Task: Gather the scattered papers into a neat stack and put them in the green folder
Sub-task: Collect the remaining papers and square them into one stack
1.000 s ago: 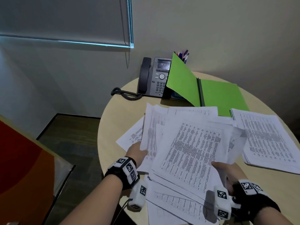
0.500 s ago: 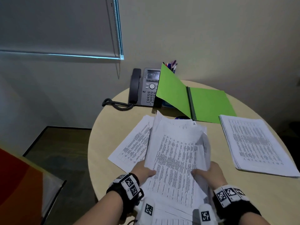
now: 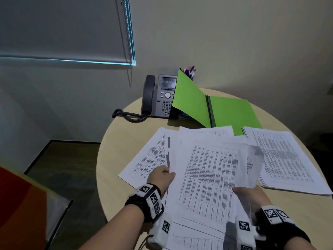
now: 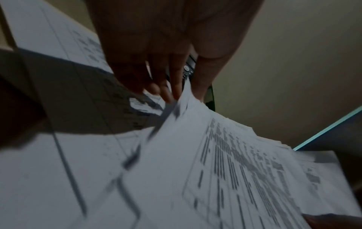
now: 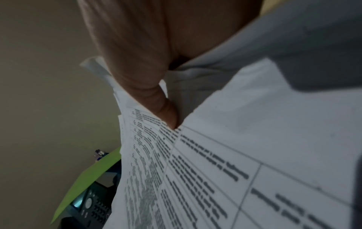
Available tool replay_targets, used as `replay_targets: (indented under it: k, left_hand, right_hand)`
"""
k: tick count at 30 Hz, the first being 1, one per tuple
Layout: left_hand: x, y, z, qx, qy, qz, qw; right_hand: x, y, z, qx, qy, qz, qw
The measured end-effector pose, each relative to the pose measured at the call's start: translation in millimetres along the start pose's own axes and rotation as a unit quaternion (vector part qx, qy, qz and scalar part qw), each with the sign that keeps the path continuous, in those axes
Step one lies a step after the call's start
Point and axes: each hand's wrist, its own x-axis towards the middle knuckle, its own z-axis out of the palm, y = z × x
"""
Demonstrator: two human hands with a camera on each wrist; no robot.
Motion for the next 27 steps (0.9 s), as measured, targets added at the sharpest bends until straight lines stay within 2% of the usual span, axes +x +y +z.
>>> replay_targets:
  k: [3,6,8,11,14,16,22,25,27]
  left_hand:
    - [15.3,-4.9,-7.7,0.147,0.098,0.006,0.984]
    - [29.7,-8.7,-17.7,0.282,0.085,-0.049,0.955]
    - [36.6,-8.1,-30.0,0.323,0.07,-0.088,0.94]
    - [46.0,-5.9,-46.3,0.339,0.076,-0.101,0.932]
    - [47.2,-1.5,-50.5,0.356,0.037,-0.124,0.925]
    - [45.2,-0.8,-49.5,0.372,0.036,-0.119,0.92]
    - [40.3,-6.1,-43.4,0.329,0.073,-0.094,0.937]
    - [40.7,-4.5,-44.1,0.329,0.065,-0.103,0.937]
    - [40.2,-3.6,-44.3,0.3,0.044,-0.115,0.946]
  right_hand:
    - [4.3,6.5,-5.7,-0.083,0.053,0.014,0.995]
    - [2.1,6.5,-6.7,-0.118,0.064,0.019,0.991]
    - [-1.2,4.7,-4.0,-0.132,0.072,0.018,0.988]
    - [-0.4,4.9,-1.2,-0.16,0.067,0.009,0.985]
    - [0.7,5.4,-0.4,-0.172,0.057,0.018,0.983]
    - [-0.1,4.7,2.5,-0.181,0.053,0.018,0.982]
    - [1.5,6.6,7.2,-0.2,0.047,0.016,0.979]
    - [0.0,7.2,8.5,-0.203,0.052,0.012,0.978]
    - [-0.7,8.7,9.1,-0.21,0.055,0.01,0.976]
